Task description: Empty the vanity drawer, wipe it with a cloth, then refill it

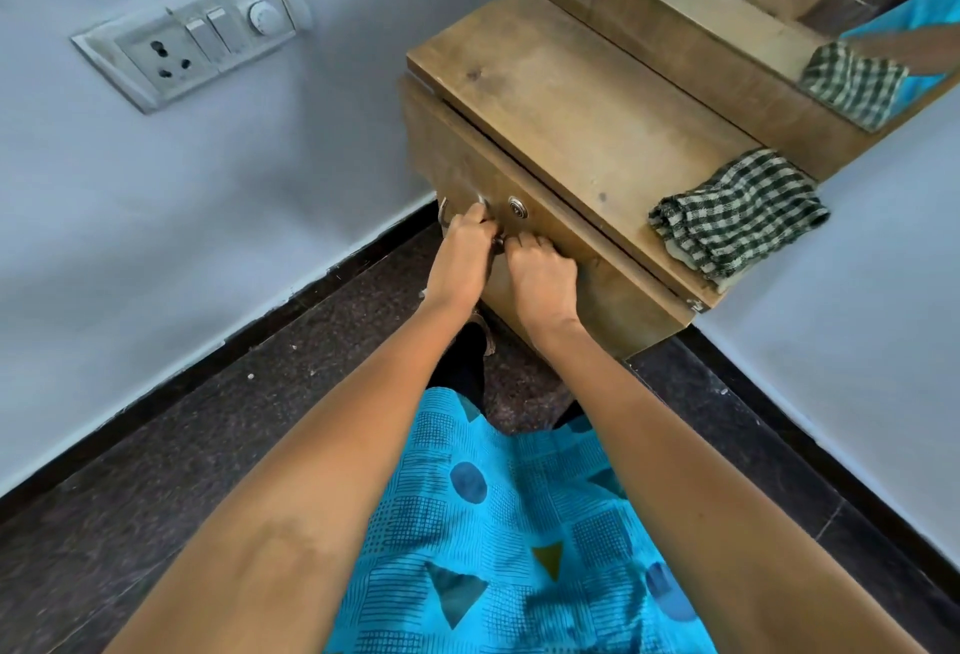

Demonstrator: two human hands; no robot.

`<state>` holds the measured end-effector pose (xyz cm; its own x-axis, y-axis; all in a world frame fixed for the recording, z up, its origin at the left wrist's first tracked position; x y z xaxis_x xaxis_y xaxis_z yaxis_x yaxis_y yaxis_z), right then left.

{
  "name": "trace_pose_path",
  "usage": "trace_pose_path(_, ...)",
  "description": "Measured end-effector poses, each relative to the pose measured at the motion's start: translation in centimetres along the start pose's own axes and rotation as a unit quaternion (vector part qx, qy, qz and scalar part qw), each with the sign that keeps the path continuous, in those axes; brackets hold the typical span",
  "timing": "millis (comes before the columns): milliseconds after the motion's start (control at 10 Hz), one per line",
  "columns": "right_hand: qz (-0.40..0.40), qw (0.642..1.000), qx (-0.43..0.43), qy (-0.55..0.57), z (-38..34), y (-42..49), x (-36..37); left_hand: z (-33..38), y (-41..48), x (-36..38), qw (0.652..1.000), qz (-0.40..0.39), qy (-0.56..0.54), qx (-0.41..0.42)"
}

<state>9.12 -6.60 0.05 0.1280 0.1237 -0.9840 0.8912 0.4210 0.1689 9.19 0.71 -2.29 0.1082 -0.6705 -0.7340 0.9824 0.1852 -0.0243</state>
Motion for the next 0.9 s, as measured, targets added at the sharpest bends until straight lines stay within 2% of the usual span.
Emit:
trace_pose_path(200, -0.028, 0.997, 0.003, -0.07, 1.8, 1.1, 0.5, 1.0, 2.1, 1.1, 1.0, 0.017, -0.006, -0.005)
trace_pose_path(400, -0.075, 0.995, 0.009, -0.059, 2.5, 1.6, 1.0, 1.5, 2.6, 1.4, 1.0, -0.012, -0.02, -0.001)
trace_pose_path(600, -0.075, 0.995, 0.004, -0.073, 2.4, 1.0, 0.0, 1.8, 1.9, 1.6, 1.0, -0.01, -0.015, 0.011)
trace_pose_path(700, -0.089, 0.996, 0.014, -0.02, 3.0, 0.6, 1.6, 1.7, 1.0, 1.9, 0.999, -0.028, -0.028, -0.007)
trace_pose_path(900, -0.066, 0.995, 0.023, 0.068, 2.9, -1.1, 1.1, 2.5, -2.3, 1.9, 0.995, -0.01, 0.091, 0.05)
Point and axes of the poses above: each hand's wrist, its own y-axis towards the middle knuckle, its own x-axis out of the palm, z = x × y, the point moved 9 cm from there along y, towards the middle knuckle, and after that the axes turned 5 degrees about -y, right-handed, at the moved point
